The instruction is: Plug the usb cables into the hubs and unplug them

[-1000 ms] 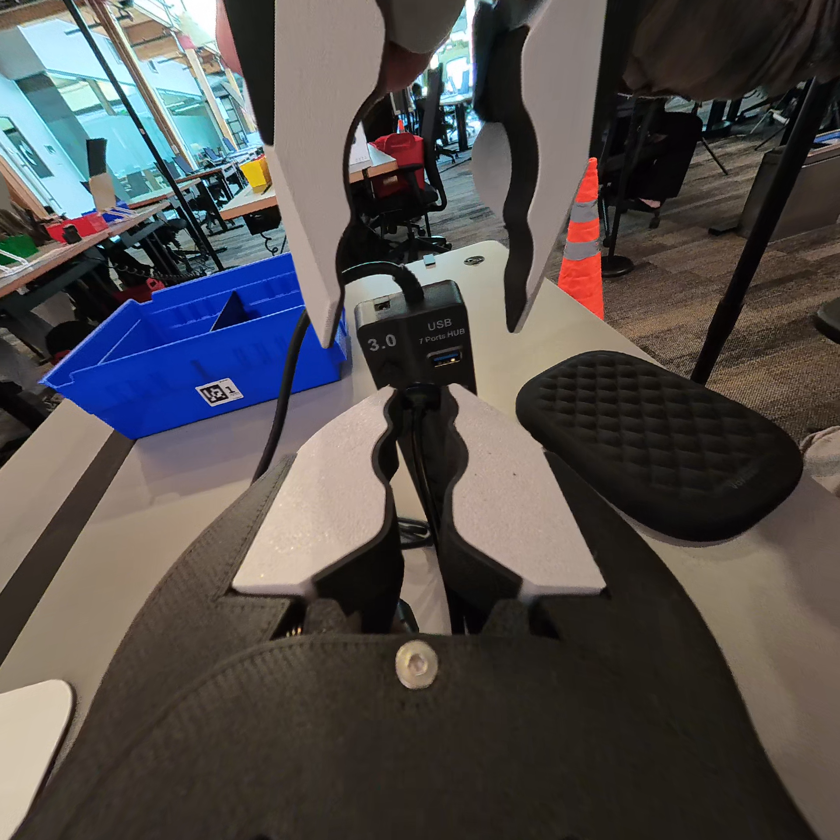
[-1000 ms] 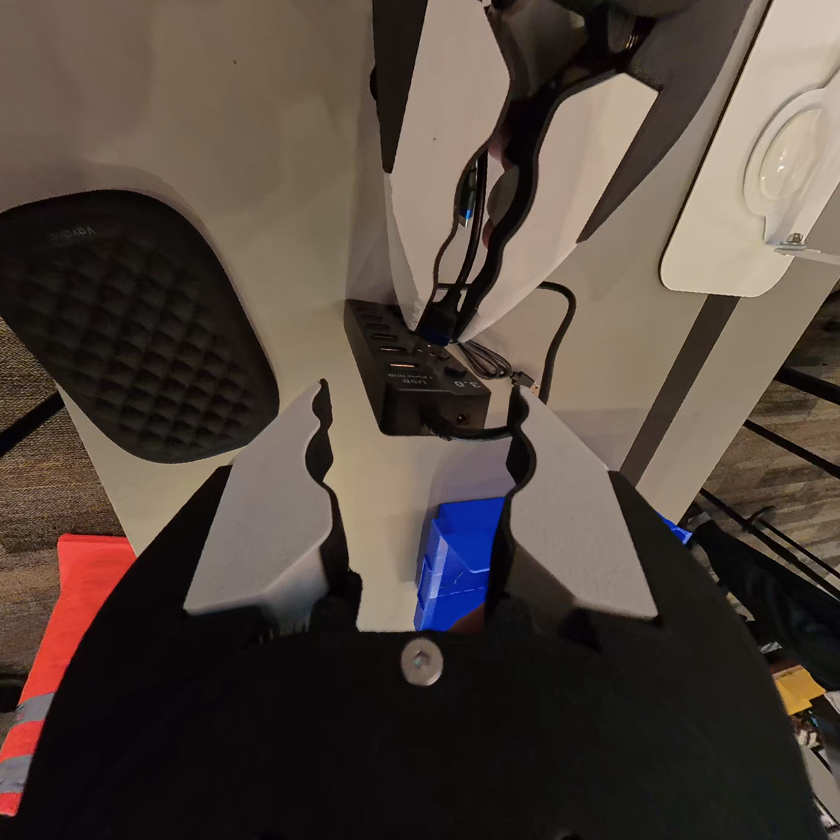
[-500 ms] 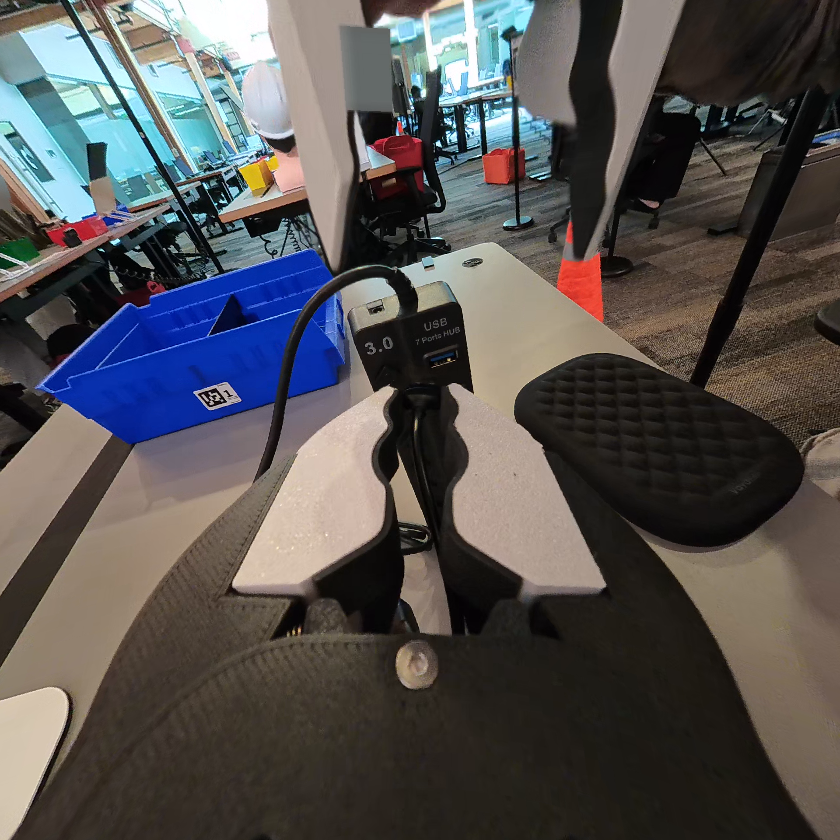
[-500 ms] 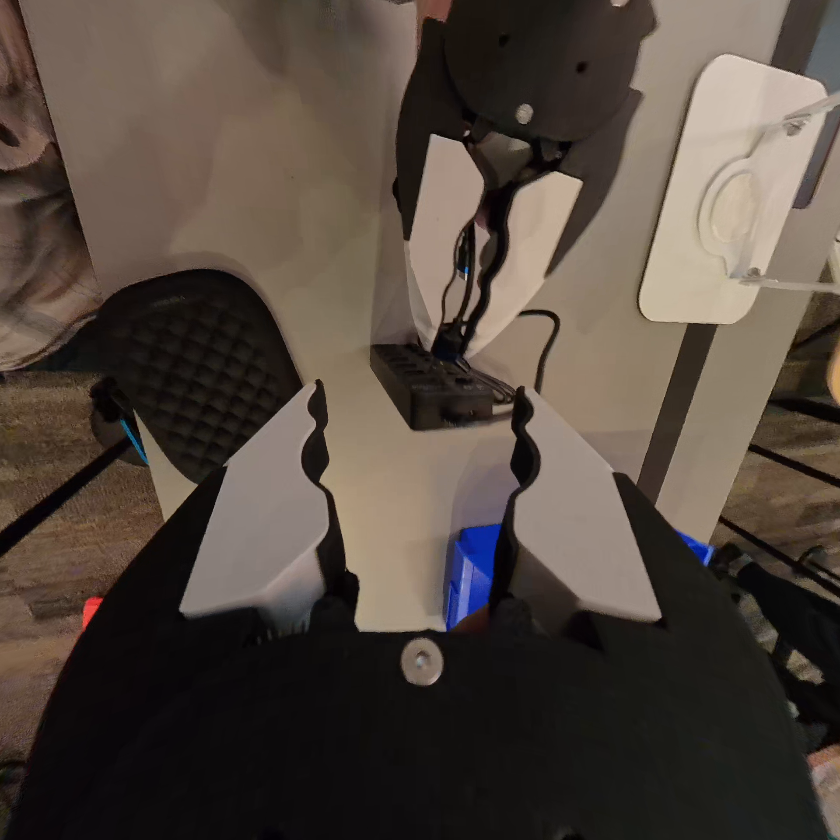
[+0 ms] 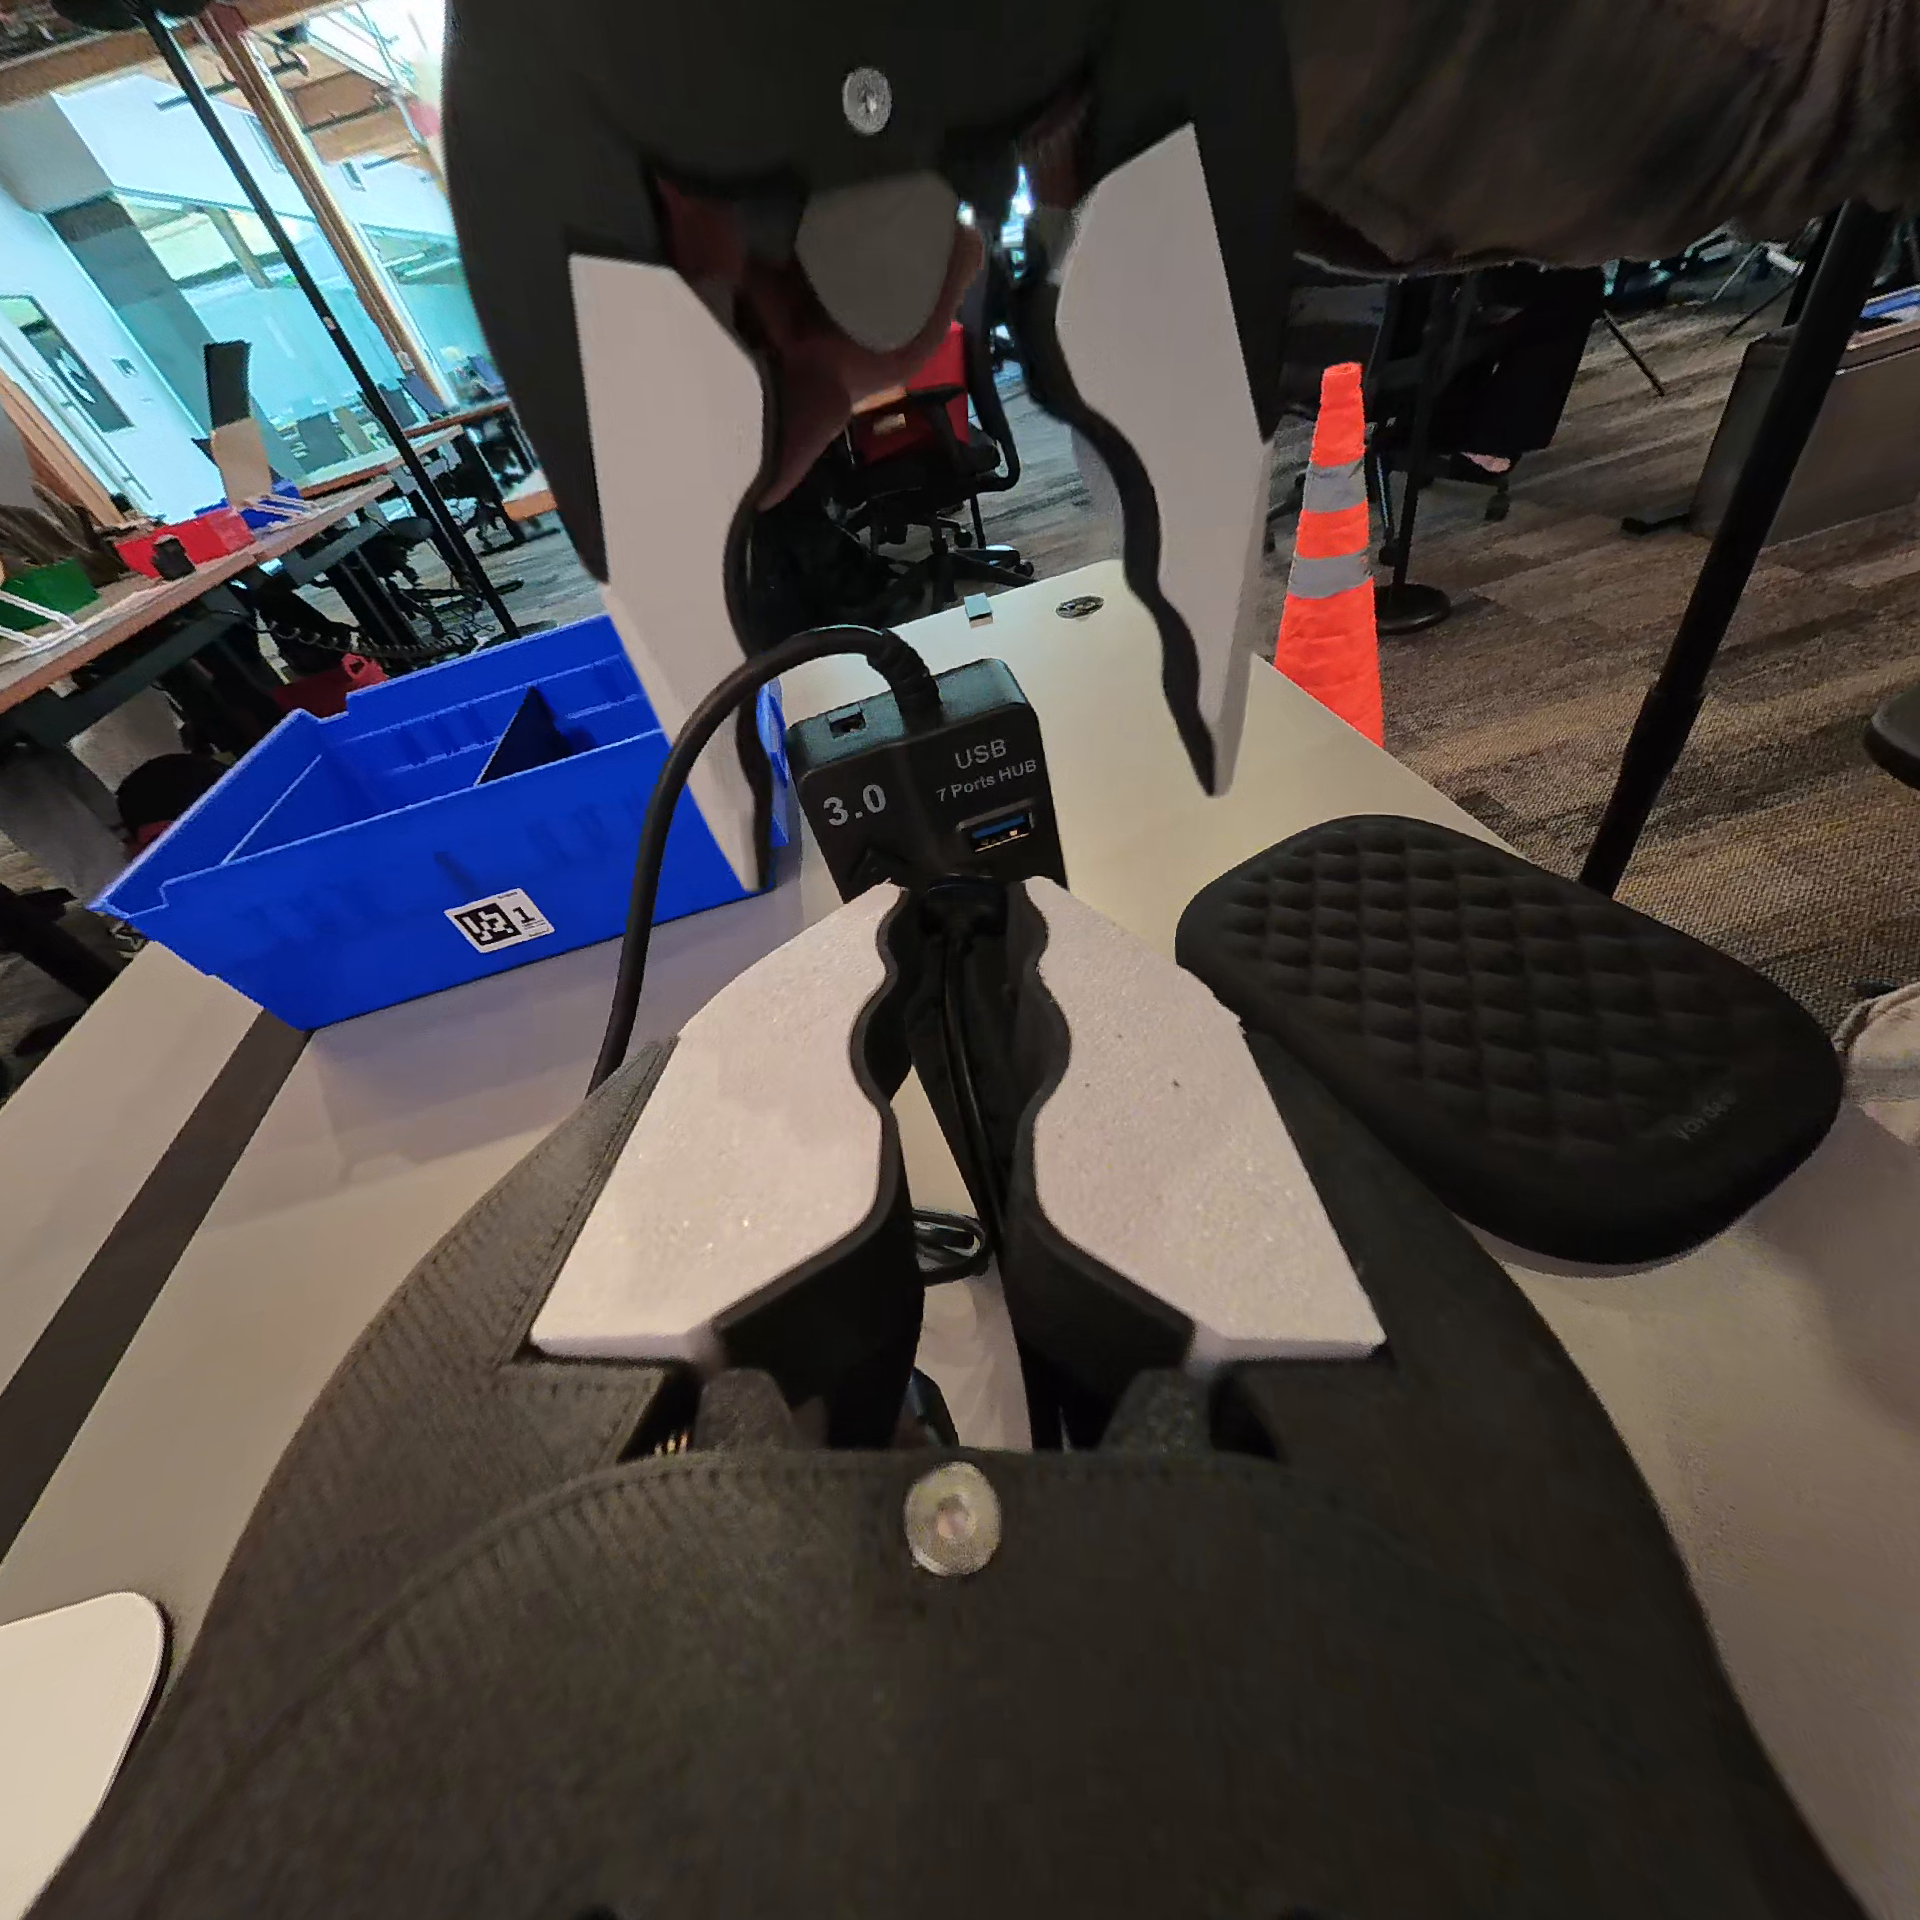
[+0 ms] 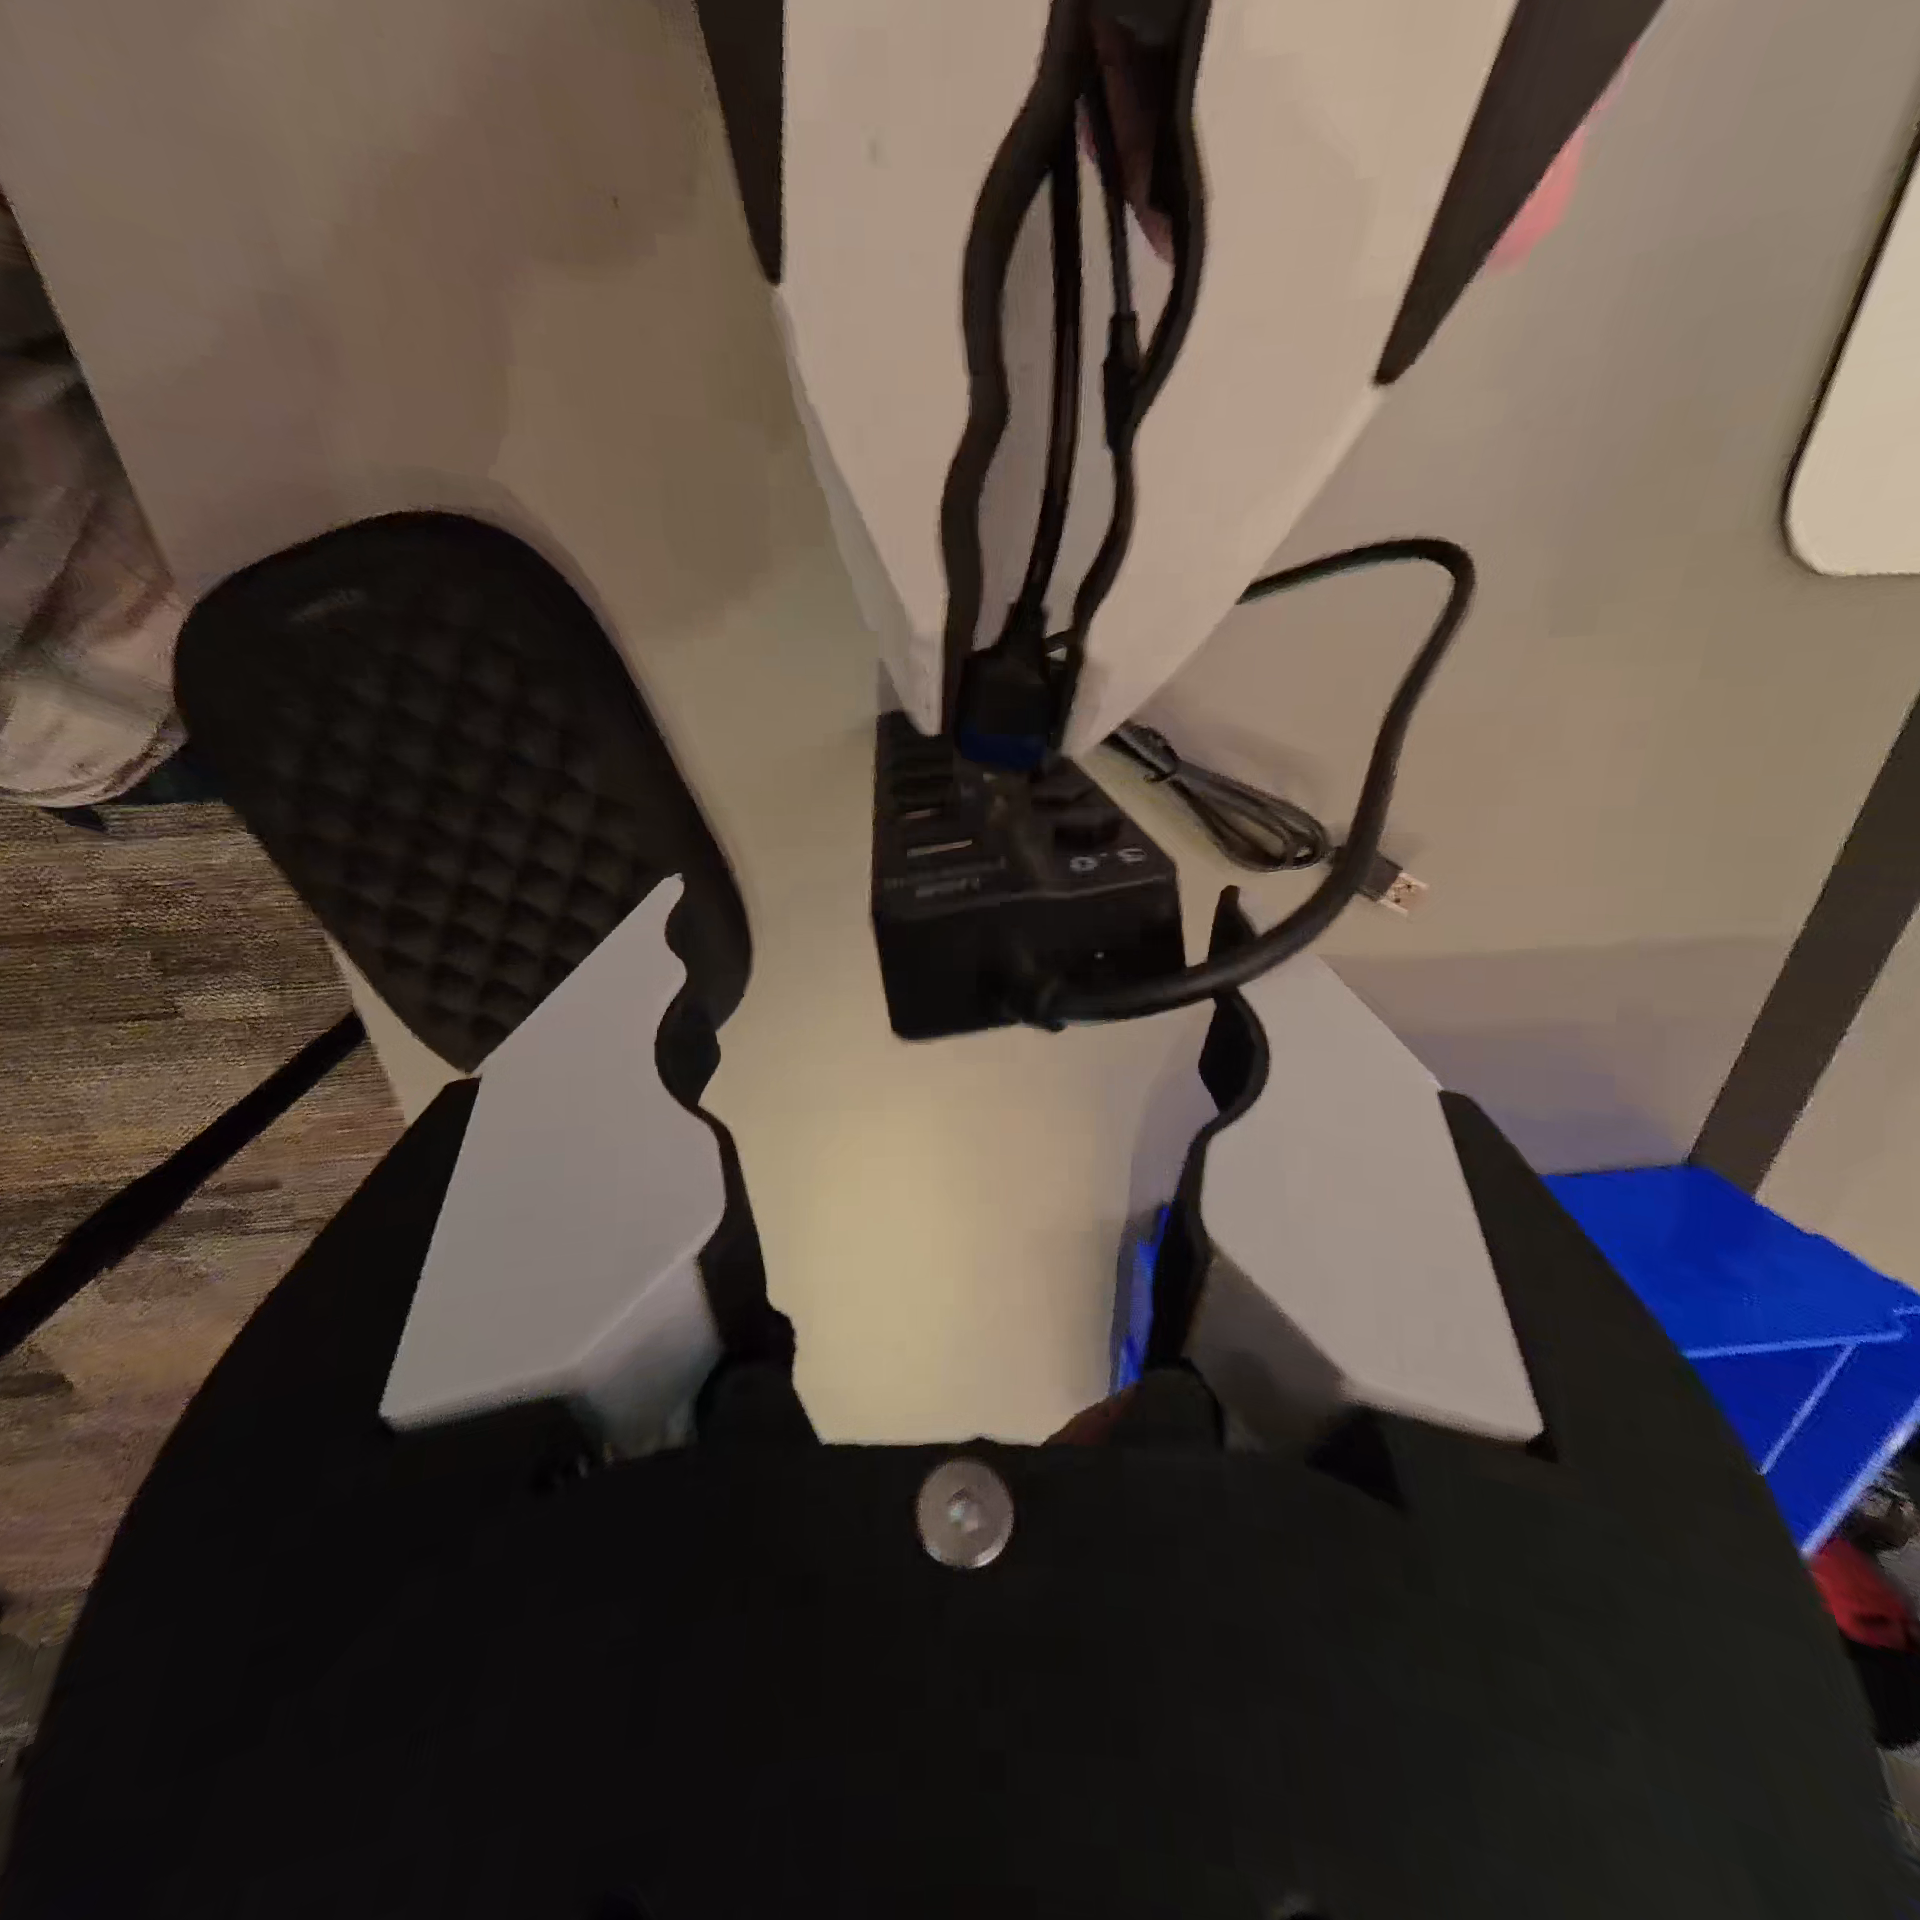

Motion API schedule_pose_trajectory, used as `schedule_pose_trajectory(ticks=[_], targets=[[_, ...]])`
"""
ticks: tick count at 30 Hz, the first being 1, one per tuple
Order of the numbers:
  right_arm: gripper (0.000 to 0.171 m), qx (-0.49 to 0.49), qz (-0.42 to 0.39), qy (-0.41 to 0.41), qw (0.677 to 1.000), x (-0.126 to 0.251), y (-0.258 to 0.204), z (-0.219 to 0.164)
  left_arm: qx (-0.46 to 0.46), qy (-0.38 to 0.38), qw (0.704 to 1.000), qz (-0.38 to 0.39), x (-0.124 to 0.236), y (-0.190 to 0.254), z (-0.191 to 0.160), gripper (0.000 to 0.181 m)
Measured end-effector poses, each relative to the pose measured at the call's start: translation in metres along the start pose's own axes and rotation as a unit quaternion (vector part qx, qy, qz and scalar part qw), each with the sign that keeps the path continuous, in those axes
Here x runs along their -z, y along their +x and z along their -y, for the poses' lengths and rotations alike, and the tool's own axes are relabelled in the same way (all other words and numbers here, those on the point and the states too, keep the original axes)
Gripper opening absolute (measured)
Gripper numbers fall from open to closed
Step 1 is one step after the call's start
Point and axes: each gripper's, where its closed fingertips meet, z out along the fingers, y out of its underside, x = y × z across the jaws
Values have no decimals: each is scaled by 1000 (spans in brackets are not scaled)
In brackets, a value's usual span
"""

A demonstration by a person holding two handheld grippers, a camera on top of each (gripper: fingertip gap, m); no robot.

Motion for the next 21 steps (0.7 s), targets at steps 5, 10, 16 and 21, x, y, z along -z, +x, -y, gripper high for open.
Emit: schedule_pose_trajectory(ticks=[5, 10, 16, 21], targets=[[88, 14, 12, 0, 1000, -6, 4, 7, -2, -1, 1000, -3, -3, 1, 0, 16], [88, 36, 16, -9, 999, -11, 3, 5, -2, -3, 1000, -3, -3, 1, 0, 16], [94, 91, 25, -15, 995, -16, -1, 1, 1, 0, 1000, -7, -5, 2, 0, 16], [95, 142, 34, -22, 989, -18, -3, -1, 1, -3, 1000, -6, -7, 2, 0, 16]])
